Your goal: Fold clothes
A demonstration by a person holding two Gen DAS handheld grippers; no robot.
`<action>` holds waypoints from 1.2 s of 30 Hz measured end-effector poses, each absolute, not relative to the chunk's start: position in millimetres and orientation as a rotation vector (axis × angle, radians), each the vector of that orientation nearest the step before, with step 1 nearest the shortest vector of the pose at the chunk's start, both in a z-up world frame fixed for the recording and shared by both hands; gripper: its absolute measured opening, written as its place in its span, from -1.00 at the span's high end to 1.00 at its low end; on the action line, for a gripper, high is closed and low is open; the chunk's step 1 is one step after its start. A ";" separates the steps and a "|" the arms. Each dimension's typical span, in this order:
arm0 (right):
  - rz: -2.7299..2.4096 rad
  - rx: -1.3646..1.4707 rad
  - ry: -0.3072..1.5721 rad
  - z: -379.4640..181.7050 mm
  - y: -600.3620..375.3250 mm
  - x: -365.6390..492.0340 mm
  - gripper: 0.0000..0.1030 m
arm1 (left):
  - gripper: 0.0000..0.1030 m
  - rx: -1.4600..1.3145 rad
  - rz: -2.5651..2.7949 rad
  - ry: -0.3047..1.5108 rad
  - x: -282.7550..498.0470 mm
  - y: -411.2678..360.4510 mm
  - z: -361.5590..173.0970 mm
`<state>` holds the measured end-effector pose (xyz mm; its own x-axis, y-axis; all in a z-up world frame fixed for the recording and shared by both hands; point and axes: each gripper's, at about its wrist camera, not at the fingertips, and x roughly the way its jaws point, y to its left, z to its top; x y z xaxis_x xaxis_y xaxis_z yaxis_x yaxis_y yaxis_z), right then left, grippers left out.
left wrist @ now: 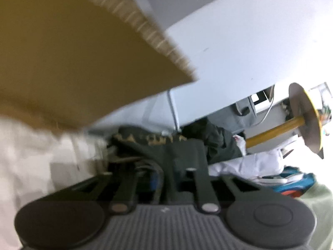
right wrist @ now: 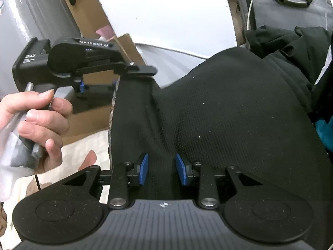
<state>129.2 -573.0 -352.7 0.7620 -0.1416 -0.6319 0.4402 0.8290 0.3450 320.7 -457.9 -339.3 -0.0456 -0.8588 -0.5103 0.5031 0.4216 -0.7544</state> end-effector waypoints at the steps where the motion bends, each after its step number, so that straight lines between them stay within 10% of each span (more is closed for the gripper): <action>1: -0.332 0.509 0.630 -351.9 -573.8 128.5 0.29 | 0.85 -0.403 -1.131 1.139 323.3 -453.6 -336.2; 22: -0.481 0.473 0.571 -336.1 -594.4 61.7 0.28 | 0.34 0.081 -1.047 1.013 294.4 -441.2 -315.2; 31: -0.521 0.438 0.623 -358.3 -607.0 55.2 0.27 | 0.34 0.301 -1.208 0.976 222.0 -443.4 -321.1; 36: -0.519 0.405 0.627 -365.7 -607.8 52.9 0.27 | 0.67 0.359 -1.146 0.968 225.8 -451.7 -337.3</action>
<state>52.9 -607.8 -365.7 0.6912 -0.3318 -0.6420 0.5684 0.7982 0.1995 225.8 -451.7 -337.3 0.0810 -0.6005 -0.7955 0.8846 0.4111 -0.2202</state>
